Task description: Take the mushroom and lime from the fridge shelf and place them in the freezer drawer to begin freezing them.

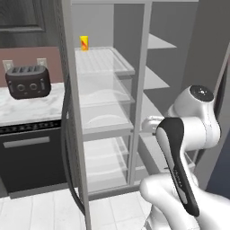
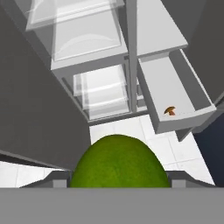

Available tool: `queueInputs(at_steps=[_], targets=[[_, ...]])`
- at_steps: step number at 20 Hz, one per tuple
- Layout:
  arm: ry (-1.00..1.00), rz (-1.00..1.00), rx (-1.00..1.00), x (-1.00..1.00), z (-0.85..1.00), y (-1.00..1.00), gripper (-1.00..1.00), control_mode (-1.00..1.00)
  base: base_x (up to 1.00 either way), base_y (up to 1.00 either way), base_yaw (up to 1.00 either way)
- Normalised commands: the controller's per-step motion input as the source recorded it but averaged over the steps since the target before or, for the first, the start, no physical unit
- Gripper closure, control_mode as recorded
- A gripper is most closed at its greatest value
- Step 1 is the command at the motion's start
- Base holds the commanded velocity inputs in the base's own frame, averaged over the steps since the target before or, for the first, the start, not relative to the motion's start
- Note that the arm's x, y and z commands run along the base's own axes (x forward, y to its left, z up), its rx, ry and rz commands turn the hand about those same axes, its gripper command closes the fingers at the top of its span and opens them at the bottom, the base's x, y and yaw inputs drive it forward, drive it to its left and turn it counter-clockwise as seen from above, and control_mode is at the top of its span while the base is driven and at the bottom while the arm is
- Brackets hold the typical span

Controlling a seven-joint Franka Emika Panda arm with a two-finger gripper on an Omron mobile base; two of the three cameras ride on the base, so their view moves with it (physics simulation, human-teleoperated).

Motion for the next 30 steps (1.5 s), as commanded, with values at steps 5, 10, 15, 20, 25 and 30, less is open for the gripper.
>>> queueInputs(at_steps=[5,10,15,20,25,30], targets=[[0.06,-0.05,0.04,0.00,-0.10,-0.51,1.00,-1.00,0.00,-0.05,-0.01],[0.13,-0.09,0.12,0.15,-0.08,-0.98,1.00,-1.00,0.00,0.00,0.00],[0.16,-0.13,0.09,0.19,-0.35,-0.90,1.00,-1.00,0.00,0.00,0.00],[0.21,-0.17,0.00,0.30,-0.61,-0.56,1.00,-1.00,0.00,0.00,0.00],[0.23,-0.20,-0.01,0.45,-0.60,-0.09,1.00,-1.00,0.00,0.00,0.00],[0.19,-0.18,-0.01,0.47,-0.48,0.00,1.00,-1.00,0.00,0.00,0.00]])
